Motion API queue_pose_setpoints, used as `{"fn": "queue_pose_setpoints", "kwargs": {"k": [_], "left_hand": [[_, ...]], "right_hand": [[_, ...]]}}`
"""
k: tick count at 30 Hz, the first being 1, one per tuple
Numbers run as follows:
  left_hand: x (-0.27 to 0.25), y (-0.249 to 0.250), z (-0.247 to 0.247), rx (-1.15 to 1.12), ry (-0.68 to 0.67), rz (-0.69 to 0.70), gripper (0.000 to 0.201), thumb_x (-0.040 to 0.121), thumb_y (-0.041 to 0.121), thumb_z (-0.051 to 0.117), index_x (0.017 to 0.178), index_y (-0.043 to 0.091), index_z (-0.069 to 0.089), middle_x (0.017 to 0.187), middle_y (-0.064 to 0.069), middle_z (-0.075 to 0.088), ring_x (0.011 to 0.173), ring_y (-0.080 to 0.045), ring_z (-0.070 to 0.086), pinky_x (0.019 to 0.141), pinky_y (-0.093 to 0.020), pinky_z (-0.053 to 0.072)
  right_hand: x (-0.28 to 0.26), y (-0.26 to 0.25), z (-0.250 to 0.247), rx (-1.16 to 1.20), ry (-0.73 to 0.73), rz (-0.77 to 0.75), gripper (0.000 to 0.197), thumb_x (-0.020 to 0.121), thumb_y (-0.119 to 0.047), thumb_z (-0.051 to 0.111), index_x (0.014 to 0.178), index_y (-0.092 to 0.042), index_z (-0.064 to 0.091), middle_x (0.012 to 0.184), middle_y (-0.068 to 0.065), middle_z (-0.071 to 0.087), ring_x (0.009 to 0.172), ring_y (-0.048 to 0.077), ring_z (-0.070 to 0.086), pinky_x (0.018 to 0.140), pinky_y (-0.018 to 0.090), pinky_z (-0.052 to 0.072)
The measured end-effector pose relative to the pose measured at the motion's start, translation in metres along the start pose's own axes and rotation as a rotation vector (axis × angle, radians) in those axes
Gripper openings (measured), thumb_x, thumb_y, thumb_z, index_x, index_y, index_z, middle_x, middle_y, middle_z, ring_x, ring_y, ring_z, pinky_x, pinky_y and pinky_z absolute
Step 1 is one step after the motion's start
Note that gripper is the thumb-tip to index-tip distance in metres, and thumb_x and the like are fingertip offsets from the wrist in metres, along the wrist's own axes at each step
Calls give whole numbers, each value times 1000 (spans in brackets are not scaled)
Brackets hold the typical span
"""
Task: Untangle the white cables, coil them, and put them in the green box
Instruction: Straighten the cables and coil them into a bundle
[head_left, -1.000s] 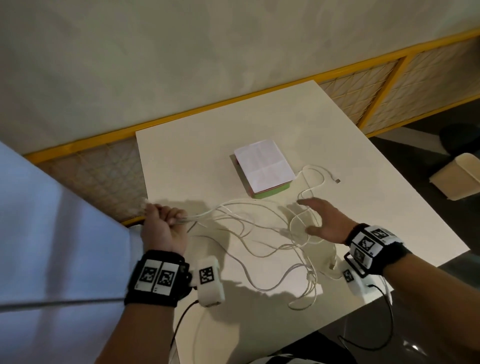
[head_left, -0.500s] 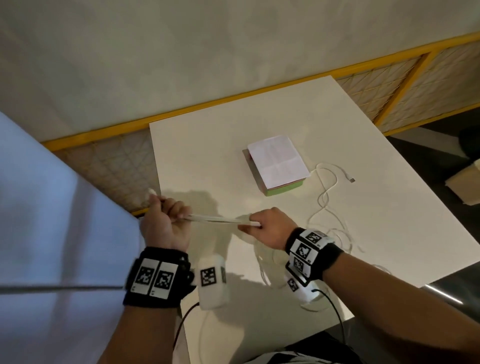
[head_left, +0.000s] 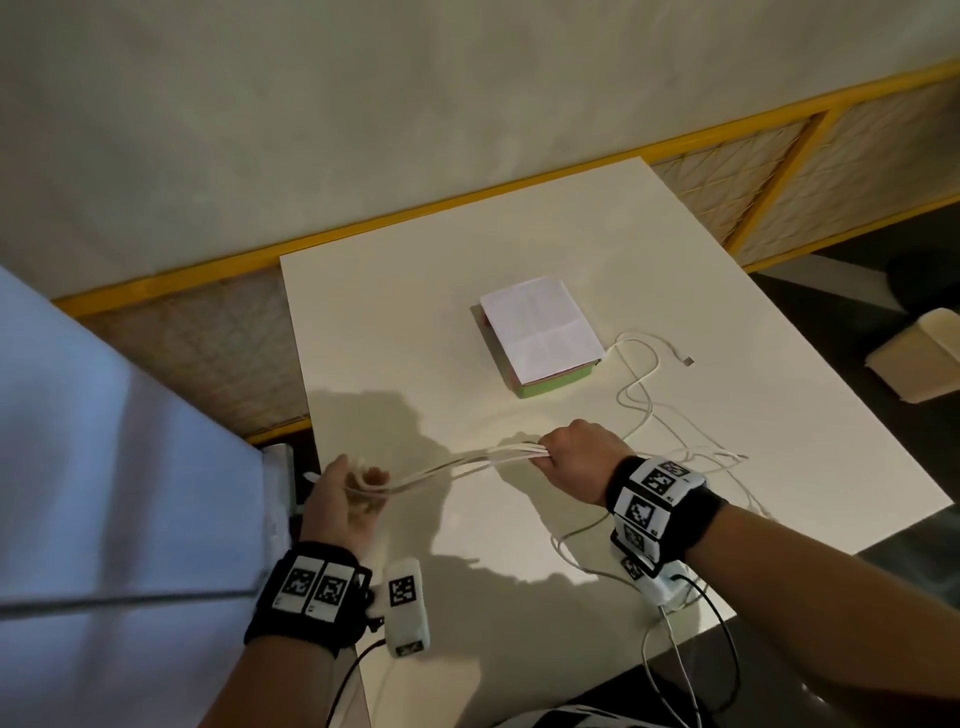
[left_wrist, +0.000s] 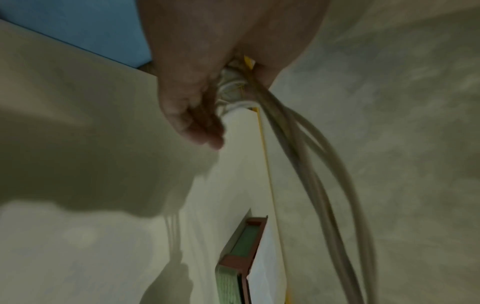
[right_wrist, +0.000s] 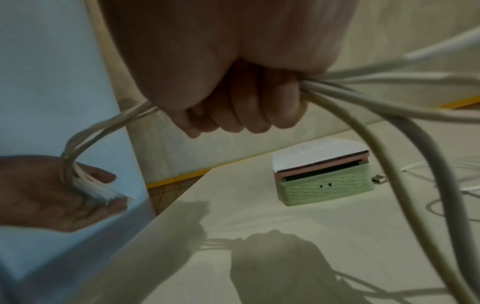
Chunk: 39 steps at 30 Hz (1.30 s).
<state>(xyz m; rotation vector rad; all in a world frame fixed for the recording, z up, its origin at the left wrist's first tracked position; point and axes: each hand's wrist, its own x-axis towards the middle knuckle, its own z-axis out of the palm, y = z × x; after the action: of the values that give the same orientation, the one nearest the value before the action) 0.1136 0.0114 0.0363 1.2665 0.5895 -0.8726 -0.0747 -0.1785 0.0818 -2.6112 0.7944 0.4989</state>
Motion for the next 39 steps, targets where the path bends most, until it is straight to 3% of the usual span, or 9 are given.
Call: {"fn": "queue_pose_setpoints", "kwargs": {"k": [5,9,12,16,19,22,25,35,39], "left_hand": [[-8,-5,11,333,74,17,27,89,36,56,95,10,59,88,-10,58,77,-22,57,70,-33,48],[-32,1,33,914,69,359,65,89,41,54,145,14,36,149,-10,41,134,-28,40,109,-39,31],[-64,1,59,1044,-272,676,65,87,48,53,143,19,38,141,2,50,129,-16,46,105,-30,34],[-79,-20,87,1419,-583,595,80,78,41,53,149,26,21,121,0,61,113,-20,57,98,-33,43],[-80,-27,97,1502,-567,587,52,84,23,58,134,23,43,95,-3,65,83,-21,60,73,-24,41],[-79,-26,96,1623,-635,657,19,84,37,62,94,22,58,81,3,63,74,-18,58,64,-23,39],[-80,-26,93,1743,-681,751,41,92,47,49,60,23,43,58,4,47,59,-18,46,55,-29,33],[-39,9,30,1668,-556,943,61,82,73,23,52,20,34,46,4,34,47,-18,38,53,-32,33],[-37,20,27,1613,-476,968,54,94,53,37,51,21,33,45,4,35,46,-17,38,50,-31,31]], "right_hand": [[1,-9,-14,-40,25,0,33,94,-33,37,102,-10,60,104,23,63,96,39,60,75,36,44],[5,-12,-18,-80,49,-3,35,94,-34,37,99,-9,61,102,21,63,93,37,60,69,34,38],[7,-15,-22,-90,51,-10,35,93,-34,37,100,-9,61,102,20,63,93,38,60,69,34,38],[6,-23,-25,-113,83,-29,33,93,-35,38,103,-14,61,102,18,65,94,37,61,69,35,38],[3,-22,-24,-173,94,-33,32,93,-32,38,106,-14,60,102,16,66,92,37,62,67,34,38],[-3,-17,-21,-249,75,-76,31,94,-35,38,102,-14,60,100,14,67,90,36,63,67,33,38],[-9,-13,-20,-226,49,-102,25,92,-32,40,96,-18,60,95,11,67,88,35,63,66,33,37],[-5,63,-15,-95,71,71,41,95,-45,34,92,-17,63,97,15,68,95,36,62,72,35,45],[0,78,-18,-11,68,116,44,93,-49,39,62,-21,53,91,15,68,91,35,61,68,34,42]]}}
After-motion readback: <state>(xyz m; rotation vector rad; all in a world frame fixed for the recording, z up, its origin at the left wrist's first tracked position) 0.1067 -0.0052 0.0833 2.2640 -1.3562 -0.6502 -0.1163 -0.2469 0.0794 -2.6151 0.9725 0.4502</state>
